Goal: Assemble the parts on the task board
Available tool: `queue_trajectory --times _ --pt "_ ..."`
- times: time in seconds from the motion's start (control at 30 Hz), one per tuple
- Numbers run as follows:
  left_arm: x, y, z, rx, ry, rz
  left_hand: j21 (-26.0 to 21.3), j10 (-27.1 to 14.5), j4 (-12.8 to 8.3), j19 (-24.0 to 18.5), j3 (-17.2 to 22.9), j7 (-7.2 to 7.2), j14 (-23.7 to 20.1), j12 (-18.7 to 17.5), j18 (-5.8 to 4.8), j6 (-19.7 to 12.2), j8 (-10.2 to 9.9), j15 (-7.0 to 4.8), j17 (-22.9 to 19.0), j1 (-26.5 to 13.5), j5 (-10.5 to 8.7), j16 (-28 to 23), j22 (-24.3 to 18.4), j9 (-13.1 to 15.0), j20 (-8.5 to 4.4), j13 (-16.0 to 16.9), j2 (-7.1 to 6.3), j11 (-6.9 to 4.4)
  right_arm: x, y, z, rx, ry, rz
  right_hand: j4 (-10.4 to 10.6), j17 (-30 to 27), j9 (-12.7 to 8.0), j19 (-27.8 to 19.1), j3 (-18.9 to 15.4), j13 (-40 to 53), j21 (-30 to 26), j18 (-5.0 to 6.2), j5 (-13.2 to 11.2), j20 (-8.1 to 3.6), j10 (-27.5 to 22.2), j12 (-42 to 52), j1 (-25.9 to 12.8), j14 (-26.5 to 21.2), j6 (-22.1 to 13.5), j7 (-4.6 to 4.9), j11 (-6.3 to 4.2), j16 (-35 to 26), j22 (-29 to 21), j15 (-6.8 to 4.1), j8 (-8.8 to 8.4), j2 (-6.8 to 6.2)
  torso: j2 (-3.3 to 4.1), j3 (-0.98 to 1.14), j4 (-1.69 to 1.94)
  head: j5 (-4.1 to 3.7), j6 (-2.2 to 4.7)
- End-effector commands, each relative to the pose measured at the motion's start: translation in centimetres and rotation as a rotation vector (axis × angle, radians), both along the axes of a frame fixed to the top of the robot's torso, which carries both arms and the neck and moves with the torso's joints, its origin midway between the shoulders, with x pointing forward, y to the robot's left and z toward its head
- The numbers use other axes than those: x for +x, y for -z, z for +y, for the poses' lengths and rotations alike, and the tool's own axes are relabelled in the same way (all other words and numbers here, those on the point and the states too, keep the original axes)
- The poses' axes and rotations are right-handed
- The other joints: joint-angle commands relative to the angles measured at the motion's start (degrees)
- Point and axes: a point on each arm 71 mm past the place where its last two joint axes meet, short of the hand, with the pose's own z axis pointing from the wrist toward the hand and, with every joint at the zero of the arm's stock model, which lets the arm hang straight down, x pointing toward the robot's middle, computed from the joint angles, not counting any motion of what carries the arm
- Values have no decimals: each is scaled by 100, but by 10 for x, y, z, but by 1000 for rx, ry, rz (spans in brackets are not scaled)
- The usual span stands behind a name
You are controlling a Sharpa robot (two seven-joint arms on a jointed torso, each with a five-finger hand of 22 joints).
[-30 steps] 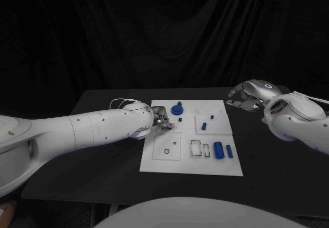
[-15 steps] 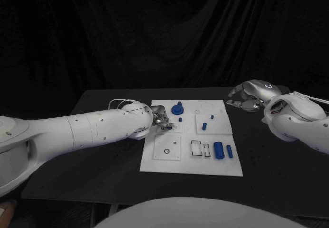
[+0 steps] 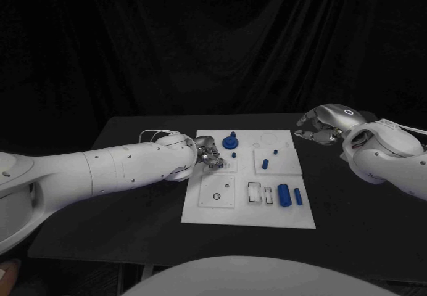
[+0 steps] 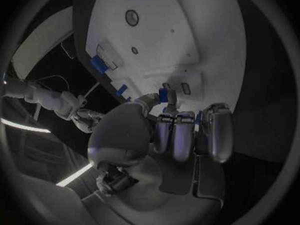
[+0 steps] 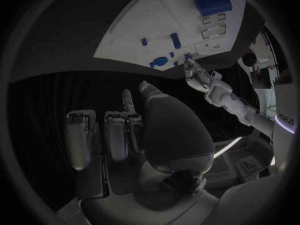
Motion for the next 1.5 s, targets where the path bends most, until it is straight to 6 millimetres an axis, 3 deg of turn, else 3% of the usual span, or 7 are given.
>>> queue_trajectory --times 0.03,0.23,0.63,0.73,0.93,1.27,1.5 --pt "-1 -1 -2 -27 24 -12 -34 597 -22 -18 63 2 595 20 -27 36 -28 26 1510 -12 -13 15 538 -12 12 1505 -77 28 0 1 -2 -7 20 10 -5 1510 -10 524 14 1510 -36 -12 26 34 587 15 13 610 42 -10 29 17 1462 27 -28 -1 -1 4 3 -19 -1" --pt "0 -1 3 -38 5 59 -15 597 -45 -4 140 3 595 20 -35 66 -42 28 1510 -36 -107 15 567 -29 14 1505 -112 29 0 2 -2 -8 24 12 -8 1510 -11 519 16 1510 -43 -10 27 34 587 15 16 610 41 -10 29 17 1459 28 -29 -2 -1 -2 8 -38 -1" --pt "13 -11 3 7 -35 234 1 597 -171 13 340 -7 595 20 -41 105 -46 20 1510 21 -186 15 599 -26 9 1505 -125 20 0 2 -1 -8 24 13 -12 1510 -13 514 18 1510 -49 -8 29 34 587 15 22 610 39 -10 29 17 1457 28 -32 -4 -2 11 -9 -46 -1" --pt "18 -13 1 23 -40 244 -2 597 -187 16 403 -4 595 20 -41 113 -55 20 1510 -25 -345 15 604 -24 8 1505 -134 22 0 2 0 -8 23 12 -12 1510 -13 514 18 1510 -49 -8 29 34 587 15 22 610 39 -10 29 17 1457 28 -32 -4 -1 18 -15 -57 -1" --pt "22 -15 -2 27 -45 241 0 597 -187 18 417 -2 595 20 -42 105 -61 21 1510 -35 -371 15 609 -25 8 1505 -132 23 0 2 0 -8 24 12 -12 1510 -13 514 18 1510 -49 -8 29 34 587 15 22 610 39 -10 29 17 1457 28 -32 -4 1 16 -15 -64 -1" --pt "24 -14 -5 39 -40 252 -10 597 -181 14 464 14 595 20 -40 69 -90 28 1510 -76 -462 15 606 -31 12 1505 -112 35 1 2 1 -9 21 12 -19 1510 -16 511 22 1510 -53 -7 30 34 587 15 29 610 41 -9 30 17 1455 28 -36 -5 7 -5 -21 -37 -1" --pt "25 -14 -9 34 -37 248 -8 597 -180 16 479 18 595 20 -41 58 -99 31 1510 -88 -499 15 610 -33 14 1505 -105 39 1 2 1 -9 20 12 -23 1510 -19 509 25 1510 -56 -6 31 34 587 15 34 610 44 -7 32 17 1454 29 -38 -5 7 8 -21 -46 -1"
